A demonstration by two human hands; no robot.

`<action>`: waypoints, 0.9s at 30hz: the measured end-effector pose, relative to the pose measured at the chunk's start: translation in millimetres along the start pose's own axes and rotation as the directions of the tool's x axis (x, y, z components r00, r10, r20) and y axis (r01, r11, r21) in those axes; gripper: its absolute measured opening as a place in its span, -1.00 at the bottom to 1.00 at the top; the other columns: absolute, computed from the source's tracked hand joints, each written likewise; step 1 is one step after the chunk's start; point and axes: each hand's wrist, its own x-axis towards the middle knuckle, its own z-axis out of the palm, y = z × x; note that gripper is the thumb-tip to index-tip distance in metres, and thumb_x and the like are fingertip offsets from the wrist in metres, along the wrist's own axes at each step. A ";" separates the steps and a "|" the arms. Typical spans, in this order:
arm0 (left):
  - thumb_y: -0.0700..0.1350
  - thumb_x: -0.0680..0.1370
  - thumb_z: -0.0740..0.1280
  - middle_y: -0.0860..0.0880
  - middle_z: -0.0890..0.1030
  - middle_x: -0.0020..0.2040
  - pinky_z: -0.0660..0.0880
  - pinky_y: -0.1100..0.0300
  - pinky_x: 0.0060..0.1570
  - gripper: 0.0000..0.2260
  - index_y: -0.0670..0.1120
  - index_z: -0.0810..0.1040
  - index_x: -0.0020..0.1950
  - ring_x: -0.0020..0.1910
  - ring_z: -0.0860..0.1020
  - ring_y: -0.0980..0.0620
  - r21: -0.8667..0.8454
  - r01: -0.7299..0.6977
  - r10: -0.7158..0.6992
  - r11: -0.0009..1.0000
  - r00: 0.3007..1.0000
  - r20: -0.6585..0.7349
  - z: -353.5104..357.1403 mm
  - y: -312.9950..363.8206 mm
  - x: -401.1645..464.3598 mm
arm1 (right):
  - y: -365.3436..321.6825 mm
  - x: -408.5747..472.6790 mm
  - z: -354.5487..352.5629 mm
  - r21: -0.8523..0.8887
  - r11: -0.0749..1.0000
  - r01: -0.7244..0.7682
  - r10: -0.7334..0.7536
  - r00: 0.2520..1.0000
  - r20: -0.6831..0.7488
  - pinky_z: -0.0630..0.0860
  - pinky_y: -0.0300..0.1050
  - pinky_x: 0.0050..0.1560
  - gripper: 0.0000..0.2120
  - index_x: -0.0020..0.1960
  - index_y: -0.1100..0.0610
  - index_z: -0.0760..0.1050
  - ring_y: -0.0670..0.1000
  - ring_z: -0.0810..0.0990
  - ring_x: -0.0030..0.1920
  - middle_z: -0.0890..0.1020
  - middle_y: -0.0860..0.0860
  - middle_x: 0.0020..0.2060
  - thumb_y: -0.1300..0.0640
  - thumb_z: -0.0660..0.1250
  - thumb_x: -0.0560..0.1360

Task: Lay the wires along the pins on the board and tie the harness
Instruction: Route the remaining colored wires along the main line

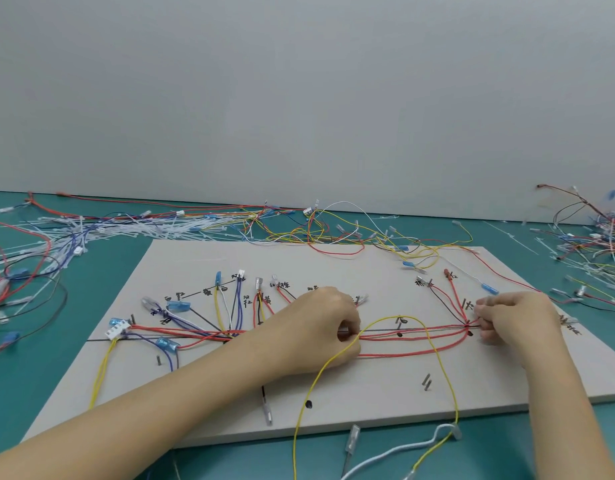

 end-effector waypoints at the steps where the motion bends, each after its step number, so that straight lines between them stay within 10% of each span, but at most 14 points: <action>1: -0.15 0.49 0.28 -0.04 0.53 -0.27 0.42 0.04 -0.13 -0.83 -0.17 0.55 -0.26 -0.21 0.44 -0.04 0.013 -0.002 0.002 1.000 1.000 0.009 1.7 0.7 1.0 | -0.4 0.7 1.5 0.004 1.000 0.010 -0.010 1.000 0.002 0.64 0.11 -0.15 -0.84 -0.28 0.16 0.60 0.11 0.54 -0.53 0.62 0.16 -0.38 0.33 0.42 0.45; 15: -0.17 0.56 0.26 -0.12 0.54 -0.16 0.42 0.06 -0.06 -0.80 -0.23 0.61 -0.16 -0.15 0.50 -0.07 -0.032 -0.002 0.000 0.999 0.998 -0.059 7.5 8.1 1.6 | -5.6 0.8 8.5 0.018 0.979 0.203 -0.203 0.979 0.012 0.53 0.03 -0.01 -0.91 -0.13 0.13 0.69 0.06 0.53 -0.15 0.63 0.04 -0.22 0.21 0.53 0.38; 20: -0.18 0.56 0.27 -0.13 0.55 -0.16 0.41 0.19 -0.07 -0.81 -0.23 0.61 -0.17 -0.14 0.50 -0.07 -0.052 0.011 -0.015 0.999 0.997 -0.081 7.6 7.5 1.0 | -8.7 4.6 9.5 0.189 0.981 -0.049 0.034 0.996 0.080 0.27 -0.34 -0.61 -0.92 -0.15 0.22 0.62 0.04 0.28 -0.49 0.46 0.11 -0.44 0.21 0.49 0.42; 27: -0.18 0.55 0.28 -0.12 0.54 -0.18 0.42 0.05 -0.08 -0.81 -0.23 0.61 -0.18 -0.17 0.49 -0.06 -0.073 0.000 -0.008 0.997 0.994 -0.108 9.5 5.3 0.7 | -11.3 12.1 12.6 0.159 0.970 -0.185 0.171 0.980 0.098 0.22 -0.38 -0.70 -0.84 -0.14 0.28 0.61 0.02 0.32 -0.49 0.46 0.12 -0.45 0.18 0.49 0.42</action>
